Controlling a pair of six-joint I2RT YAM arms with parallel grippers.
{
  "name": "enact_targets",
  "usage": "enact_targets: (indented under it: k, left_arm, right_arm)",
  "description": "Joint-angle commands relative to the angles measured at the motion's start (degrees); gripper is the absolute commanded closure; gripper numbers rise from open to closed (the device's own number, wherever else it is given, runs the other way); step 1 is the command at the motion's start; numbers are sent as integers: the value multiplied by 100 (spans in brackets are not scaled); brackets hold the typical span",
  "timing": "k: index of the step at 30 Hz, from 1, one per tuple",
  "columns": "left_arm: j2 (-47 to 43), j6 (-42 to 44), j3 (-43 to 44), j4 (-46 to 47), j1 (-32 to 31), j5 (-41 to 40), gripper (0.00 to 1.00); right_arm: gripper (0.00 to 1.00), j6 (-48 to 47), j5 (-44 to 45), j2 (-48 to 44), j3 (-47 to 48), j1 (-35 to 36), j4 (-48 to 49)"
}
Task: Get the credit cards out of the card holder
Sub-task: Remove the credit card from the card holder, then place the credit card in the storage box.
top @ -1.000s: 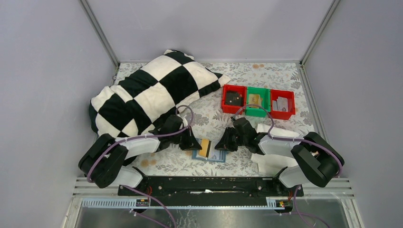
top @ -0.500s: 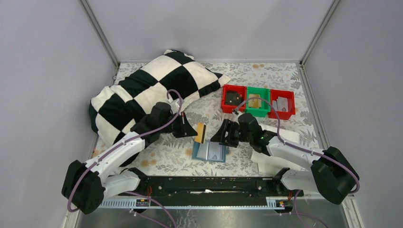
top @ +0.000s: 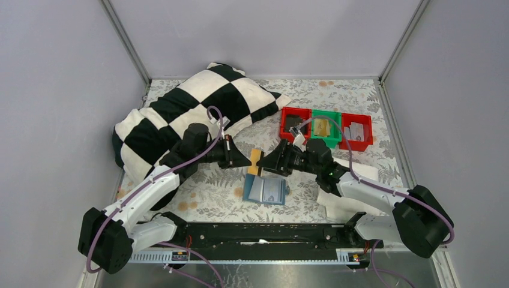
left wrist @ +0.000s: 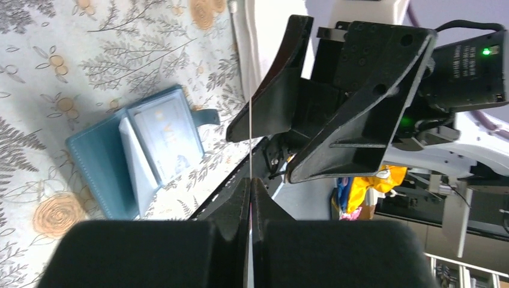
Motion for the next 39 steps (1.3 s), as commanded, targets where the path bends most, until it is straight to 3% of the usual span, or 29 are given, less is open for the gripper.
enact_targets:
  k: [1,8,12,19,20,23,24,32,35,39]
  left_arm:
    - [-165,-282,42,630,98,435,100]
    - [-136,-361,-115,752,140,505,100]
    - [-97,-369,-170,819,149,449,100]
    - [136,-104,32,415,153,124,97]
    - [165,-79,77,364,153,50,91]
    - [226,18,231,154,174,-202,52]
    - [255,77,297,33,190,-291,45]
    - [14,527,716,-899,380,-1397,41]
    - [28,703,907,-1139,390,-1688,41]
    - [131,809,1060,-1218,399,-1720,39]
  right_arm:
    - [35,517,-380,257,71,-35,1271]
    - [71,520,-376,385,350,-48,1251]
    - [99,219,-181,322,698,-48,484]
    - [100,-656,529,-22,1388,-46,-1281]
    - [100,-724,572,-26,1482,-43,-1407]
    - [100,-1096,1020,3,1878,-48,-2335]
    - [100,-1303,1237,27,2057,-56,-2773]
    - [100,-3246,4054,629,4023,-336,-5590]
    - [100,-3767,5419,994,4481,-404,-5917]
    - [100,-4329,6403,1890,5418,-839,-6627]
